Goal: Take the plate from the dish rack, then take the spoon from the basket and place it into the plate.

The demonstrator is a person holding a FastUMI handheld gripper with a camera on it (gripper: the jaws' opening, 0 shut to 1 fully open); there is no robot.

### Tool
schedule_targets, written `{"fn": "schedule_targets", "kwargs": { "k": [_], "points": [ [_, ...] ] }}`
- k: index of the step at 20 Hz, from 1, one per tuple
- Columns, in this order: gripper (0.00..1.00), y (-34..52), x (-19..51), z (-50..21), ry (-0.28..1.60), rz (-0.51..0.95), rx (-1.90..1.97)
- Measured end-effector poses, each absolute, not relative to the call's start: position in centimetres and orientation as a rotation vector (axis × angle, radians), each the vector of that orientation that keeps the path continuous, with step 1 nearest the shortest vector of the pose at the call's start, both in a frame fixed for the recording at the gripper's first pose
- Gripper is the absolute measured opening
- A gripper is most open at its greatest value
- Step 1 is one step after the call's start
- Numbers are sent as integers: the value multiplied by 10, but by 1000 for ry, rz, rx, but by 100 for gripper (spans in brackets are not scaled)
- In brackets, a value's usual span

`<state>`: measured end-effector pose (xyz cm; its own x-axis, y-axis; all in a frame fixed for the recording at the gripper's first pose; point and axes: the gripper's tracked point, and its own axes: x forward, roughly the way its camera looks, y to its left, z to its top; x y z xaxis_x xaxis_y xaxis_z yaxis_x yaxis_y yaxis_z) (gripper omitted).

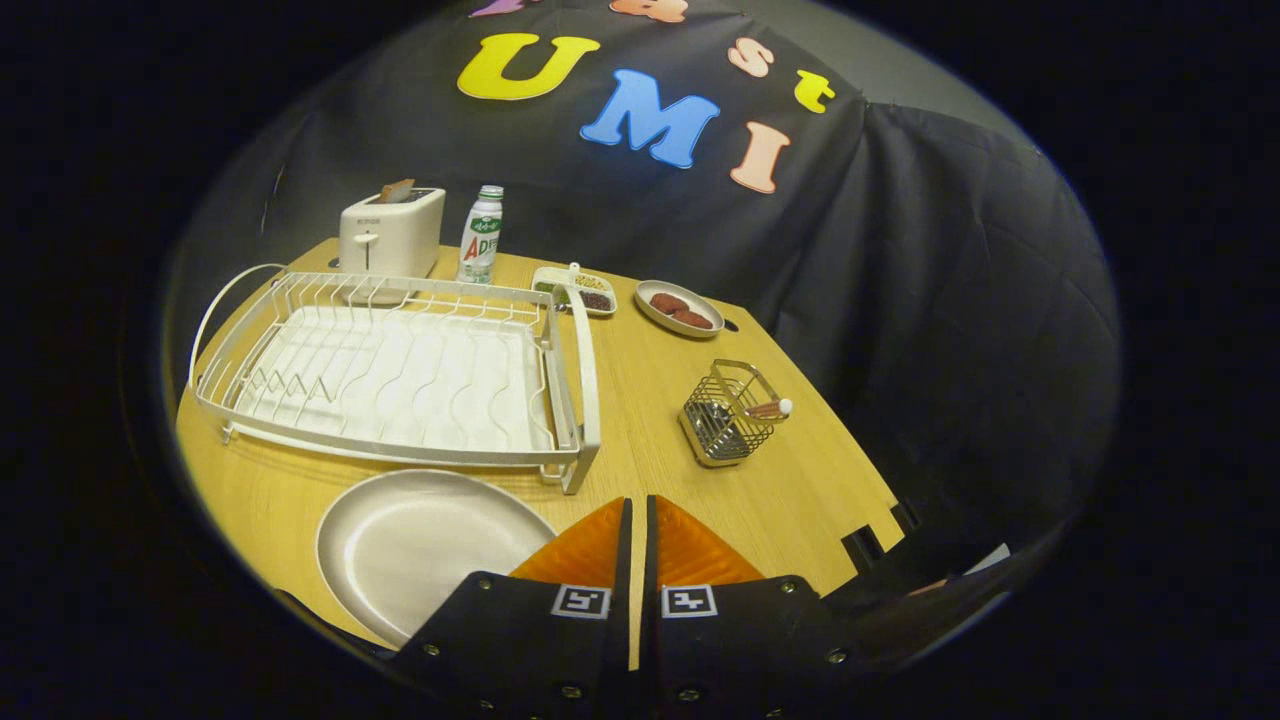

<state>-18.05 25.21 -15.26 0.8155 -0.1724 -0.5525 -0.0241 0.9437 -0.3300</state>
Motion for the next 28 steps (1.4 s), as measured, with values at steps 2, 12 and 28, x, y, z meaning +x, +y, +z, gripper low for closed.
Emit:
{"fn": "schedule_targets", "kwargs": {
  "k": [2, 12, 28],
  "points": [
    [5, 242, -170, -143, 599, -109, -323],
    [21, 185, -117, -126, 579, -216, -287],
    [31, 149, -70, -159, 649, -178, -212]
  ]
}}
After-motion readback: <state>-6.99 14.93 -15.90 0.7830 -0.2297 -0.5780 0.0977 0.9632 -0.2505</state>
